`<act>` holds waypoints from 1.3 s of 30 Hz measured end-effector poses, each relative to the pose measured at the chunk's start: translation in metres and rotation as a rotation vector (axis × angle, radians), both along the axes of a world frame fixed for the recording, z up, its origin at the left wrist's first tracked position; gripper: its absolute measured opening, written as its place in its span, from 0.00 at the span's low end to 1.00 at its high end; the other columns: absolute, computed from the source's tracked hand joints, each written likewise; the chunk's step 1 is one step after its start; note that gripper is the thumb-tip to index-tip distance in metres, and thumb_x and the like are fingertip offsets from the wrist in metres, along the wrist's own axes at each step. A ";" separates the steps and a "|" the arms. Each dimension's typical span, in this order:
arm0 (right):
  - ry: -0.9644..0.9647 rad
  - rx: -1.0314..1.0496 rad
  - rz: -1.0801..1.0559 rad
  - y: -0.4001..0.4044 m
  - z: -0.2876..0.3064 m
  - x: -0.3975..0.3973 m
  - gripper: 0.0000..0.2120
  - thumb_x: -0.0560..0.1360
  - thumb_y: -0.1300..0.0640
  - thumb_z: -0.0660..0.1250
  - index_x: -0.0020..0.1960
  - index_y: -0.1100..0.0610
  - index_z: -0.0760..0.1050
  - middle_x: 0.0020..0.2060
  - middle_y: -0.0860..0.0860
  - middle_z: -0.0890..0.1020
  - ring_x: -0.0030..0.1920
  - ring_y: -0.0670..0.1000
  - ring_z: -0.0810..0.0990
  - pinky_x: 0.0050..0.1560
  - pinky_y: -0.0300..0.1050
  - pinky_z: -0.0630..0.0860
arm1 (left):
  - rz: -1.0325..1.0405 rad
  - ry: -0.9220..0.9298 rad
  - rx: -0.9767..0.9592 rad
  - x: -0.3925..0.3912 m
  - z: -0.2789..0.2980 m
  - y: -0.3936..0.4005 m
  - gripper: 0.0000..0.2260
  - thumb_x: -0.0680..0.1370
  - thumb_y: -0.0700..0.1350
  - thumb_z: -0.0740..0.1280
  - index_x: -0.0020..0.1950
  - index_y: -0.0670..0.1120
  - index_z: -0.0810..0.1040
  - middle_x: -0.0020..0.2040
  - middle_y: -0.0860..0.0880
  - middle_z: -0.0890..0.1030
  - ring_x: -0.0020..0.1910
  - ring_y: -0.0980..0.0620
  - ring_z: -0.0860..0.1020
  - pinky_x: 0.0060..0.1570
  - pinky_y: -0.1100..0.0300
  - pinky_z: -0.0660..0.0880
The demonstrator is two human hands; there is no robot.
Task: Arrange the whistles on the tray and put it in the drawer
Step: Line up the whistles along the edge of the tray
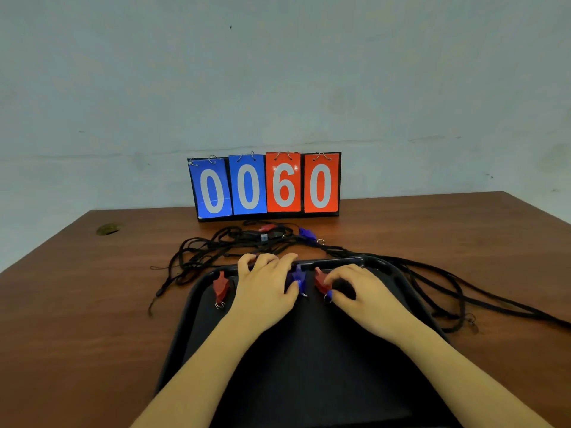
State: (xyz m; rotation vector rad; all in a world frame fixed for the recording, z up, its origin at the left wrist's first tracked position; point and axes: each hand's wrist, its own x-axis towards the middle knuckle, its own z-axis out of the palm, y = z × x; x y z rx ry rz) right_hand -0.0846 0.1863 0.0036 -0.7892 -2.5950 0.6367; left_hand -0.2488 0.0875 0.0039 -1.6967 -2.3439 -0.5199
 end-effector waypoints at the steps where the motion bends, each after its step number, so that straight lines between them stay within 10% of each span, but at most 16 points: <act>1: -0.001 -0.003 0.002 0.000 0.001 0.000 0.10 0.73 0.54 0.66 0.48 0.39 0.70 0.51 0.39 0.74 0.56 0.44 0.73 0.62 0.48 0.70 | 0.005 -0.017 0.010 -0.002 0.000 0.000 0.23 0.77 0.53 0.58 0.71 0.54 0.61 0.64 0.56 0.72 0.68 0.57 0.62 0.66 0.54 0.47; 18: -0.067 -0.015 0.007 -0.004 0.006 -0.001 0.15 0.76 0.54 0.64 0.62 0.48 0.76 0.62 0.43 0.73 0.64 0.42 0.68 0.66 0.40 0.64 | -0.052 -0.072 -0.032 -0.001 0.000 0.001 0.15 0.77 0.54 0.59 0.64 0.58 0.70 0.63 0.59 0.72 0.67 0.59 0.60 0.63 0.54 0.48; 31: -0.009 -0.056 -0.094 -0.002 0.004 0.000 0.16 0.75 0.56 0.63 0.62 0.49 0.73 0.41 0.37 0.74 0.54 0.45 0.73 0.64 0.50 0.68 | -0.018 -0.108 -0.032 -0.005 0.001 -0.001 0.15 0.77 0.55 0.61 0.63 0.57 0.72 0.62 0.58 0.73 0.67 0.59 0.61 0.63 0.54 0.47; 39: -0.037 -0.062 -0.031 -0.002 0.002 -0.003 0.17 0.76 0.55 0.63 0.65 0.48 0.73 0.48 0.41 0.76 0.58 0.45 0.73 0.65 0.49 0.67 | -0.028 -0.113 -0.037 -0.004 0.002 -0.001 0.15 0.77 0.54 0.61 0.63 0.57 0.72 0.62 0.58 0.74 0.67 0.58 0.61 0.64 0.54 0.48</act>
